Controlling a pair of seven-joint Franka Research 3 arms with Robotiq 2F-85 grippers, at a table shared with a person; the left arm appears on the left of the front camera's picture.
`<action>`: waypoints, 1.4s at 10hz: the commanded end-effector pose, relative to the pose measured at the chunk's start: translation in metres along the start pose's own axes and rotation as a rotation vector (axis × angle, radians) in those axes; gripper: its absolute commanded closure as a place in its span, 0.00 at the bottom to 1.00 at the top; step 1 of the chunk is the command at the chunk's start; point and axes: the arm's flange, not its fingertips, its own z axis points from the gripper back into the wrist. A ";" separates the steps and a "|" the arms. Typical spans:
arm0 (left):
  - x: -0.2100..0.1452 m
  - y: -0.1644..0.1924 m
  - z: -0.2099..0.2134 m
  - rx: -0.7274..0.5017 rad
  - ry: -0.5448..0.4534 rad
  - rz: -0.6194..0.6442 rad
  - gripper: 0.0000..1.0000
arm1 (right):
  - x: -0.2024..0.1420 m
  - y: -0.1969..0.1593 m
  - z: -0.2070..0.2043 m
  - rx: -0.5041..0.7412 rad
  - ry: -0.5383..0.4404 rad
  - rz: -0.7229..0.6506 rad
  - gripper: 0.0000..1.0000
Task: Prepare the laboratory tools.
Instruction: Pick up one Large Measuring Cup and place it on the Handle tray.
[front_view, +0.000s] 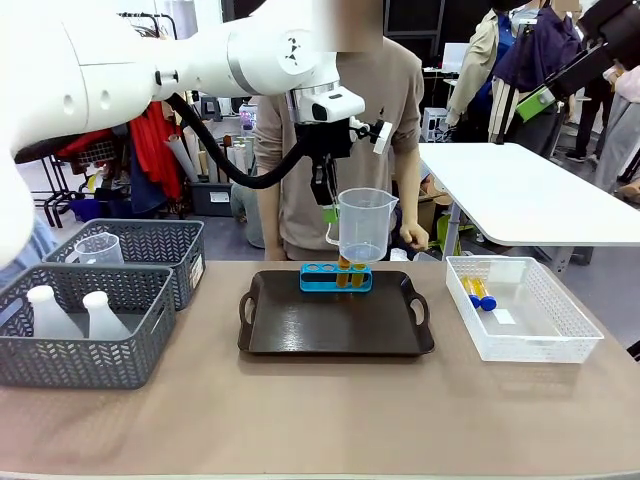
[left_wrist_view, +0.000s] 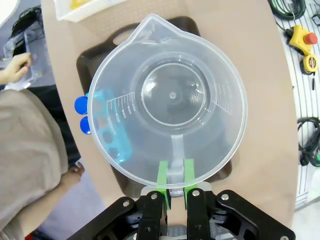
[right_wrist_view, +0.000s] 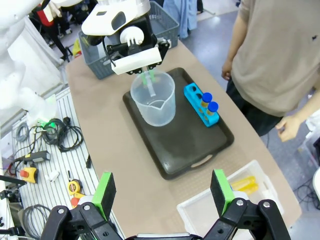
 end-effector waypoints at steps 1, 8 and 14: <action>0.003 0.001 -0.014 0.018 0.001 -0.011 1.00 | 0.001 0.001 0.001 0.006 -0.011 0.008 0.00; 0.014 0.032 -0.147 0.019 0.106 -0.068 1.00 | 0.001 0.001 0.001 0.006 -0.011 0.008 0.00; 0.008 0.046 -0.184 0.004 0.046 -0.026 1.00 | 0.001 0.001 0.001 0.006 -0.011 0.008 0.00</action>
